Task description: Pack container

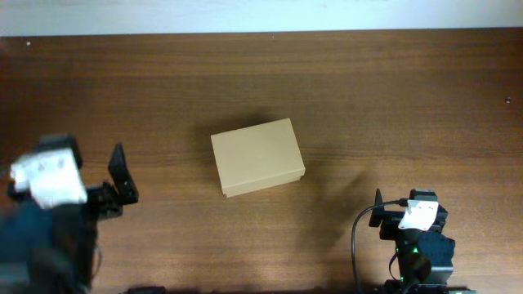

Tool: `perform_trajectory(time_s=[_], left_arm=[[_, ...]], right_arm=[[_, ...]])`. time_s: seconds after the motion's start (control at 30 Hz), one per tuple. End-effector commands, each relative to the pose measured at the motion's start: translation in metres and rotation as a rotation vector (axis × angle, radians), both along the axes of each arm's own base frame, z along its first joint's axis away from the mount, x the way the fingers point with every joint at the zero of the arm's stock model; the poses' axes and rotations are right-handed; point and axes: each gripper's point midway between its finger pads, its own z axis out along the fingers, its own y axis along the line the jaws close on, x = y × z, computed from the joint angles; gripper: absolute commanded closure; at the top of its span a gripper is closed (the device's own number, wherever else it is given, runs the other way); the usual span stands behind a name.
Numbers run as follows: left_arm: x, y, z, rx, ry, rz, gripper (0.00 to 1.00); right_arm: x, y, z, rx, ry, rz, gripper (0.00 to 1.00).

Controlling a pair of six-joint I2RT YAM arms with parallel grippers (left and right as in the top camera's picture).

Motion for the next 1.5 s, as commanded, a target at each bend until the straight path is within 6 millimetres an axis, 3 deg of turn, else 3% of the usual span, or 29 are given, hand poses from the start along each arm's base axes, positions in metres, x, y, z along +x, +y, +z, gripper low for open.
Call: perform_trajectory(time_s=[0.0,0.17,0.27,0.37,0.63,1.03,1.27,1.47], left_arm=[[-0.010,0.003,-0.012,0.026,-0.171,0.019,0.00],[-0.028,0.001,0.004,0.033,-0.542,0.015,0.00],[-0.031,0.001,-0.004,0.036,-0.655,0.016,0.00],[-0.025,-0.001,-0.024,0.032,-0.700,0.004,0.00],[0.009,-0.015,-0.108,0.011,-0.601,-0.061,0.00],[0.026,-0.016,-0.176,0.013,-0.425,-0.064,0.00],[0.030,-0.016,-0.202,0.015,-0.315,-0.065,0.00],[0.028,-0.017,-0.255,0.018,-0.098,-0.069,0.00]], right_arm=[[0.000,-0.001,-0.002,-0.005,0.000,-0.003,0.01],[0.000,-0.001,-0.002,-0.005,0.000,-0.003,0.01],[0.000,-0.001,-0.002,-0.005,0.000,-0.003,0.01],[0.000,-0.001,-0.002,-0.005,0.000,-0.003,0.01],[0.000,-0.001,-0.002,-0.005,0.000,-0.003,0.01],[0.000,-0.001,-0.002,-0.005,0.000,-0.003,0.01],[0.000,-0.001,-0.002,-0.005,0.000,-0.003,0.01],[0.000,-0.001,-0.002,-0.005,0.000,-0.003,0.01]])
